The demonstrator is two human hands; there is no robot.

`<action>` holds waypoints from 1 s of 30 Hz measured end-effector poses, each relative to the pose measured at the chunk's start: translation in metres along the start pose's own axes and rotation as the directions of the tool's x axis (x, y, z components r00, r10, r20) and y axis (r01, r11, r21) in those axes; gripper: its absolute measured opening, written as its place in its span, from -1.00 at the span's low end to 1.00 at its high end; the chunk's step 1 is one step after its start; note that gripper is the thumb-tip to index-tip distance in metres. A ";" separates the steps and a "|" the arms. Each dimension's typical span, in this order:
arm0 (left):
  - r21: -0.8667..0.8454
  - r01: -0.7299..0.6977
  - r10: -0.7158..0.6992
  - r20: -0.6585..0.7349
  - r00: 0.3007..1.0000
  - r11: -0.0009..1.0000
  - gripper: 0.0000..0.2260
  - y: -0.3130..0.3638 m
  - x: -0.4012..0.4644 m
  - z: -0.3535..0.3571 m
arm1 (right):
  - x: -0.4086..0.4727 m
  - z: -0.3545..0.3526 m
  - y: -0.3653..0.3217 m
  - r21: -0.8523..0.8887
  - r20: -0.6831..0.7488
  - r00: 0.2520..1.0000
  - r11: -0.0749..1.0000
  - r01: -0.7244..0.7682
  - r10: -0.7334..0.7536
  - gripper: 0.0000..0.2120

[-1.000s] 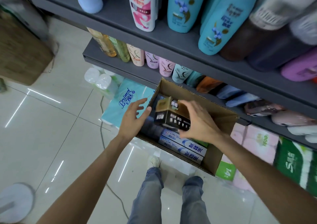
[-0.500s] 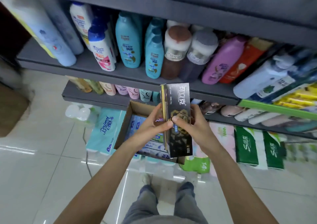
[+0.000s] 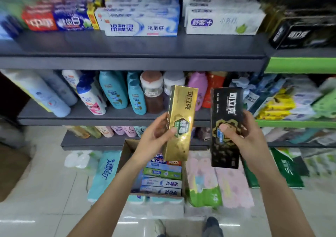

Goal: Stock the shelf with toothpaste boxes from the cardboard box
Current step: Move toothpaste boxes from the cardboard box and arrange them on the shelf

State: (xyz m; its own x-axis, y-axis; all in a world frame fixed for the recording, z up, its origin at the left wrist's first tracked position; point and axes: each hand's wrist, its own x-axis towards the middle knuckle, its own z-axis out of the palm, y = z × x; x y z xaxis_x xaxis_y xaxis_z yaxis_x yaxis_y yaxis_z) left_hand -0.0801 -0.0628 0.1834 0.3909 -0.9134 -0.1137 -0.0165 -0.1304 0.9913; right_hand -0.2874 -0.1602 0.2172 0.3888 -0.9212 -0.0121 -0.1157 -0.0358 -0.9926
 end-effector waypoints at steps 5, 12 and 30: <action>-0.023 -0.110 0.108 -0.087 0.990 0.994 -0.74 0.059 0.018 0.038 | 0.044 -0.088 -0.052 -0.287 0.027 0.949 0.907 0.307 -0.313 -0.42; 0.127 -0.262 0.283 -0.198 0.938 0.957 -0.77 0.134 0.053 0.104 | 0.121 -0.200 -0.113 -0.644 0.166 0.797 0.548 0.534 -0.581 -0.40; 0.178 -0.338 0.369 -0.191 0.910 0.924 -0.75 0.182 0.097 0.195 | 0.207 -0.252 -0.091 -0.695 0.452 0.622 0.184 0.695 -0.640 -0.64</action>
State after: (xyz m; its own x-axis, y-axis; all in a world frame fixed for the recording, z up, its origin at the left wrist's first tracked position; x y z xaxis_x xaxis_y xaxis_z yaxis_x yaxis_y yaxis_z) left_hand -0.2244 -0.2498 0.3396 0.5251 -0.8053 0.2753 -0.3114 0.1193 0.9428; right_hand -0.4268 -0.4457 0.3358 0.7290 -0.3747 0.5729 -0.3868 -0.9160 -0.1069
